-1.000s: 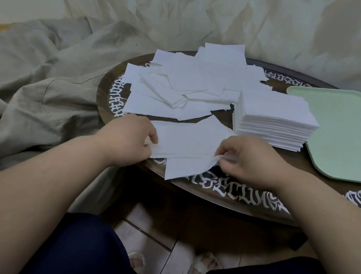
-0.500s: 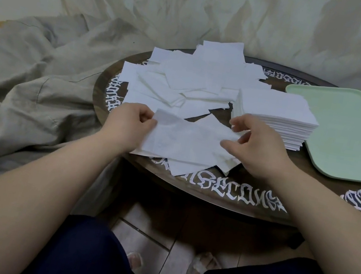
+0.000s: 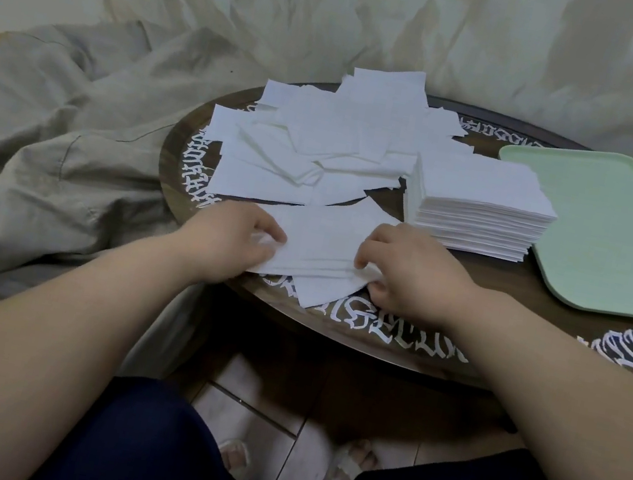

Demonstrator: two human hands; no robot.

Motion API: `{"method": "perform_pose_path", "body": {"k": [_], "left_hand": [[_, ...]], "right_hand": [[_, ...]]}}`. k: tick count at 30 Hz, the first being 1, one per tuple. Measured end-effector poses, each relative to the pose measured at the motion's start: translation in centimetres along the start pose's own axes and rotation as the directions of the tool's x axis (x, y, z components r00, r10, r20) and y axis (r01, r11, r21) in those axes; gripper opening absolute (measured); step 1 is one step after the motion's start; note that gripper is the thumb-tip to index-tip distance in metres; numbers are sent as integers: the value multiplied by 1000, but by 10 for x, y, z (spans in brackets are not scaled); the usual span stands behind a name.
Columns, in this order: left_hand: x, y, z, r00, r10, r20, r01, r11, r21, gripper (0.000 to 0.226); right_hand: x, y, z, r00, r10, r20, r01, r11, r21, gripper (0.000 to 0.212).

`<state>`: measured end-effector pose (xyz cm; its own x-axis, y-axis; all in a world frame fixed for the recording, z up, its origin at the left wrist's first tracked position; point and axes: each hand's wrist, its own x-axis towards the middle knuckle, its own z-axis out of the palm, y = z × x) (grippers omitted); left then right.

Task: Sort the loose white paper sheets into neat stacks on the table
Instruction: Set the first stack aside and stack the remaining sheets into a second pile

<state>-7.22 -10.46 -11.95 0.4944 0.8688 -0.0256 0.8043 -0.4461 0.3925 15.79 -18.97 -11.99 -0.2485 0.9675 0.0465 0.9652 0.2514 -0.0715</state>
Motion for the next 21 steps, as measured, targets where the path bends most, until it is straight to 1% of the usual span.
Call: {"method": "perform_pose_path", "body": {"k": [2,3,4,6,7,8,9,10,11,12,13,14,15,17,18,19,20,21], "left_hand": [[1,-2,2,998,-8,67,6,1000,30,22],[0,0,1,997,-17,72,16,1000,17,22],[-2,2,-1,997,-16,81,18,1000,-16,26],[-6,12,-6,993,40,107,-30,995,-97,58],[-9,19,-9,989,83,124,-70,992,-106,69],[-11,27,-11,983,133,127,-120,987,-104,71],[-11,32,-10,978,172,116,-164,983,-81,67],[-9,34,-7,976,201,79,-196,978,-69,56],[-7,36,-5,978,208,16,-206,976,-69,39],[-4,37,-4,981,185,-63,-191,975,-112,20],[-2,36,-3,981,139,-138,-165,966,-199,16],[0,35,-2,982,71,-173,-122,943,-310,25],[3,33,-2,984,-2,-177,-78,893,-443,32],[4,29,-3,982,-117,-145,-10,741,-671,42],[6,26,-3,975,-174,-137,21,688,-726,40],[9,21,0,959,-242,-149,56,673,-737,33],[11,16,2,937,-303,-174,95,699,-709,29],[14,9,4,913,-353,-203,143,746,-651,25]], "right_hand": [[-2,5,3,999,46,-15,-45,997,60,22],[-4,7,4,997,67,-34,-64,993,100,19],[-5,8,4,995,87,-52,-78,986,150,16],[-7,8,2,990,115,-79,-93,966,243,16],[-7,7,-1,987,128,-97,-97,956,276,16],[-8,6,-4,982,150,-115,-109,946,306,16],[-8,5,-8,975,179,-133,-125,931,342,14],[-8,5,-11,966,210,-153,-137,910,391,12],[-8,4,-14,954,241,-177,-140,884,446,10],[-7,3,-16,938,275,-209,-139,855,499,8],[-7,3,-17,918,315,-242,-141,828,542,6],[-7,5,-17,893,360,-271,-149,804,575,6],[-7,7,-18,866,405,-294,-162,782,602,10],[-10,14,-19,812,491,-315,-202,743,638,19],[-12,17,-19,797,518,-310,-230,735,637,23],[-13,20,-18,802,522,-291,-260,743,617,27],[-14,21,-17,831,499,-246,-291,766,573,31],[-15,20,-15,877,446,-180,-308,808,502,35]]}}
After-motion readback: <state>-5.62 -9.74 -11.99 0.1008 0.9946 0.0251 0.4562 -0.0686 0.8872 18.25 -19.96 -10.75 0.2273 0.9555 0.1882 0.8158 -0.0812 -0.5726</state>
